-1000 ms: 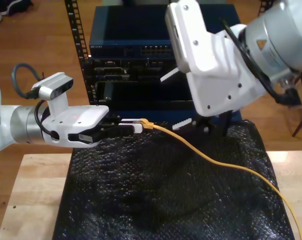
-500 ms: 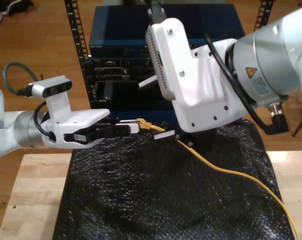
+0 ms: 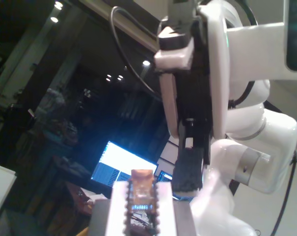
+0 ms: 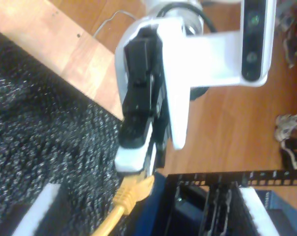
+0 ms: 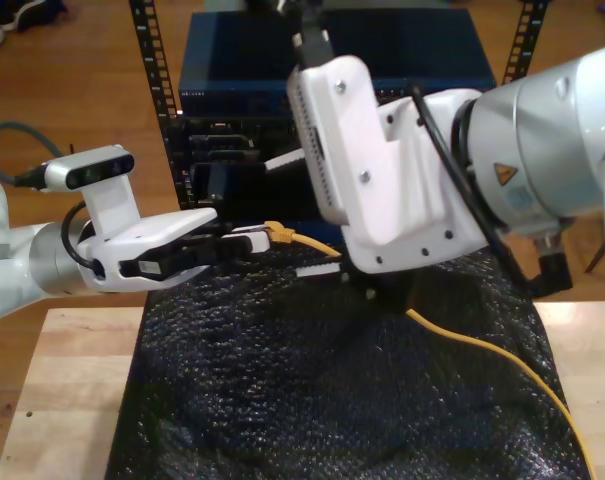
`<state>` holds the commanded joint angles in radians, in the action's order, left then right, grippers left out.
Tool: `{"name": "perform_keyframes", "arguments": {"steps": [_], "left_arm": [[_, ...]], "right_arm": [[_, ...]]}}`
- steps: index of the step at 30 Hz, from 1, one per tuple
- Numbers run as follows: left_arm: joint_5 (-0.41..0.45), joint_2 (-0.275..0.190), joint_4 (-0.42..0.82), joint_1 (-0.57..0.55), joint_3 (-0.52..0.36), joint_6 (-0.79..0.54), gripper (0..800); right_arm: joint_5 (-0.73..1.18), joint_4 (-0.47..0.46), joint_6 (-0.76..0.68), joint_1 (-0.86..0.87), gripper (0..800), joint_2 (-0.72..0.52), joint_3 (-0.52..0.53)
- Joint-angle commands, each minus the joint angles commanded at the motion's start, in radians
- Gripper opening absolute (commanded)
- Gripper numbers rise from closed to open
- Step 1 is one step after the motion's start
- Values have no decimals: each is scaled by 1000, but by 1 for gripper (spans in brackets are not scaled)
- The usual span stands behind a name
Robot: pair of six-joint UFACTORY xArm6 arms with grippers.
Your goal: Grab the cable and plug it in
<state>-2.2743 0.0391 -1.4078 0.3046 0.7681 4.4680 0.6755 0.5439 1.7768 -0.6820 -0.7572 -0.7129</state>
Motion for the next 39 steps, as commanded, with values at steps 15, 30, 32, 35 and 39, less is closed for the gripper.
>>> {"name": "perform_keyframes", "arguments": {"steps": [15,30,32,35,39], "left_arm": [[-84,9,-37,0,2,32,11],[-104,18,-60,-2,2,89,14],[-103,18,-60,-2,2,100,17],[-104,18,-60,-2,2,103,21],[-106,18,-60,-2,2,104,24]], "right_arm": [[-86,-2,14,-43,625,-21,35],[-87,-2,12,-43,422,-26,40],[-87,0,12,-43,419,-26,40],[-87,0,11,-44,402,-26,40],[-87,0,11,-44,381,-26,40]]}}
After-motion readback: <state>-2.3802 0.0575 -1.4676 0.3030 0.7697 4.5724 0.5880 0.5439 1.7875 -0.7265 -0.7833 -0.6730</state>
